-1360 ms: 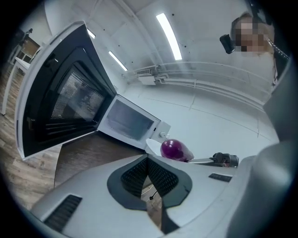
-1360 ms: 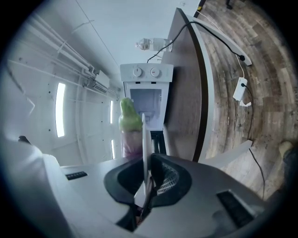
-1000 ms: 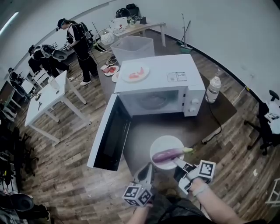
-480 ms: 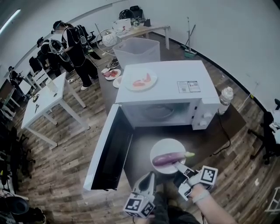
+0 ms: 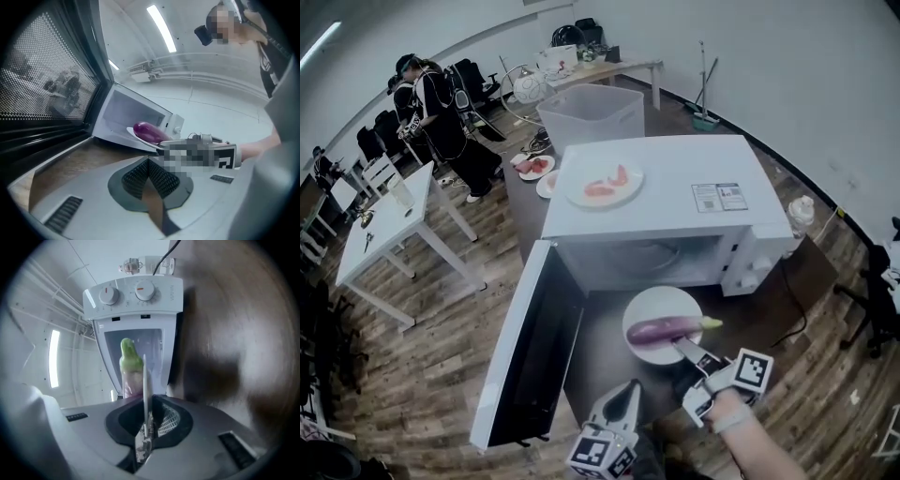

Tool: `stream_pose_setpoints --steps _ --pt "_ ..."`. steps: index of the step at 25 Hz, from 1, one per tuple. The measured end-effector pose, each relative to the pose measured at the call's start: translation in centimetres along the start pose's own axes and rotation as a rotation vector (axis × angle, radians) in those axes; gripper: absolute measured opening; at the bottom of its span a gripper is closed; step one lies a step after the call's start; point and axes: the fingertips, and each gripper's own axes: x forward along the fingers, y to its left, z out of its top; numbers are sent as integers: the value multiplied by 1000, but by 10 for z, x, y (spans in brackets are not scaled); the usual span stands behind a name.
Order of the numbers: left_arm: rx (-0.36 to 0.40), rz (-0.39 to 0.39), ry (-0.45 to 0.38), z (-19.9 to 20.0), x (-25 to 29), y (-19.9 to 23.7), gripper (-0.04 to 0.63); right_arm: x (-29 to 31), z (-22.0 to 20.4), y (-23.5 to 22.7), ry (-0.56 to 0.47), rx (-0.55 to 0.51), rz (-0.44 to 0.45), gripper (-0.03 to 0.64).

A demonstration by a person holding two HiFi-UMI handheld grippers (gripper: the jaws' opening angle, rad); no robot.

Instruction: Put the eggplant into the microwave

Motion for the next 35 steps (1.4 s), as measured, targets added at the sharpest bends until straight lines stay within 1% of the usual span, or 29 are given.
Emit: stream_pose_setpoints --steps 4,8,11,15,17,21,27,35 --pt "-6 -14 -13 8 16 7 0 20 10 -1 -12 -16 -17 20" --pt "31 -36 -13 14 37 14 0 39 17 1 -15 -38 -24 20" --pt "40 -47 -29 23 53 18 0 50 23 2 -26 -38 -26 20" --pt "24 -41 -39 31 73 24 0 65 28 3 -35 -40 -35 20" --pt "14 -32 -31 33 83 27 0 71 31 1 -38 -35 -41 20" --pt "-5 -40 0 37 100 27 0 76 39 -2 -54 -18 -51 21" --pt "-14 -53 -1 42 113 29 0 84 46 -6 -65 -8 -74 21" --pt "-39 -65 19 38 128 36 0 96 53 -18 -74 16 -99 25"
